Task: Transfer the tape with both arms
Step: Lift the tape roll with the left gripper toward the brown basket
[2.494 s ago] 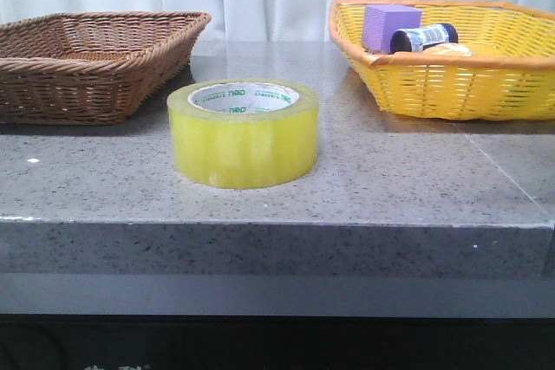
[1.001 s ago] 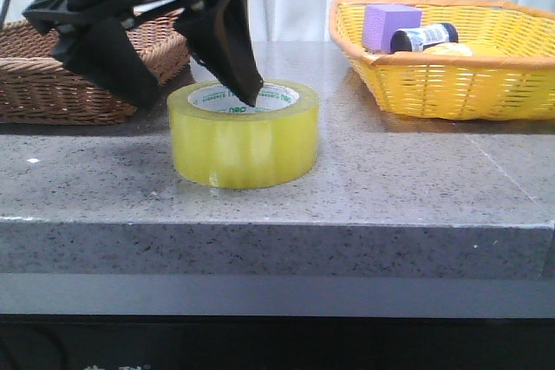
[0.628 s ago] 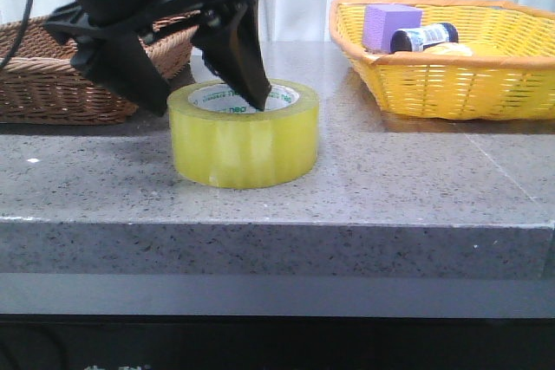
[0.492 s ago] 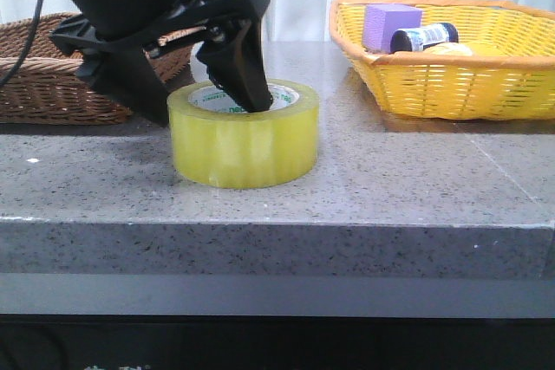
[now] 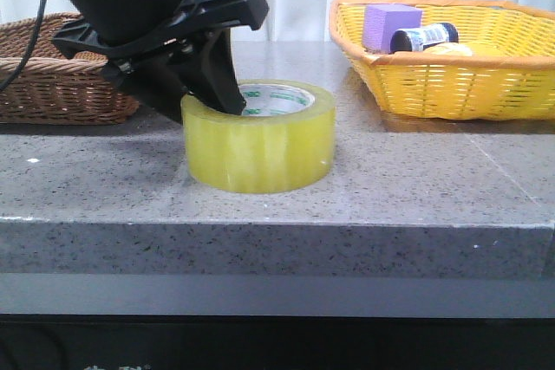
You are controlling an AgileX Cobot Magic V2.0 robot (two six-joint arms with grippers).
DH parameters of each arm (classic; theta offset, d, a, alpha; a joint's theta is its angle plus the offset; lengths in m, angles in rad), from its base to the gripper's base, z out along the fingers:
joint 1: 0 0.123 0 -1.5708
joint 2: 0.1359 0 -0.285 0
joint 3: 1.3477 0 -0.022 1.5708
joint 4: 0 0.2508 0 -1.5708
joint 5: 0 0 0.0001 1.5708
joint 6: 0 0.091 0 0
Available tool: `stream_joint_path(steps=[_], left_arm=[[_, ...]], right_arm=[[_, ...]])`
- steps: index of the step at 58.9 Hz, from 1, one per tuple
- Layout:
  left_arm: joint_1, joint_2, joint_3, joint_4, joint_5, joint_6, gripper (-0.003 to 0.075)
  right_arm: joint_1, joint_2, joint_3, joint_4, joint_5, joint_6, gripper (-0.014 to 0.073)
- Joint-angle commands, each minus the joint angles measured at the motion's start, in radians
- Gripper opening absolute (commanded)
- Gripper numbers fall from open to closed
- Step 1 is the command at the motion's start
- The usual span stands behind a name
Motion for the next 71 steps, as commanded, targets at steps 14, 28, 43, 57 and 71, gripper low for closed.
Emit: stream_joint_path(steps=[14,28,43,57,71], left_arm=[[-0.002,-0.036,-0.032,-0.017,-0.037,-0.008,0.0031],[-0.002,-0.062,-0.09,-0.04,0.035,-0.008,0.0031],[-0.002,-0.114,-0.232,-0.036,0.112,-0.006,0.0031],[0.027,-0.117,-0.346,0.07,0.179,-0.009,0.0031],[0.239,-0.117,-0.402,0.072,0.231,-0.009,0.0031]], right_arm=[[-0.006,-0.002,-0.027,-0.01,-0.09,0.001,-0.0069],[-0.006,-0.002,-0.027,-0.01,-0.09,0.001,-0.0069],[-0.006,-0.002,-0.027,-0.01,-0.087,0.001,-0.0069],[-0.006,-0.002,-0.027,-0.01,-0.087,0.001,-0.0069],[-0.006,-0.002,-0.027,-0.01,-0.085,0.001,-0.0069]])
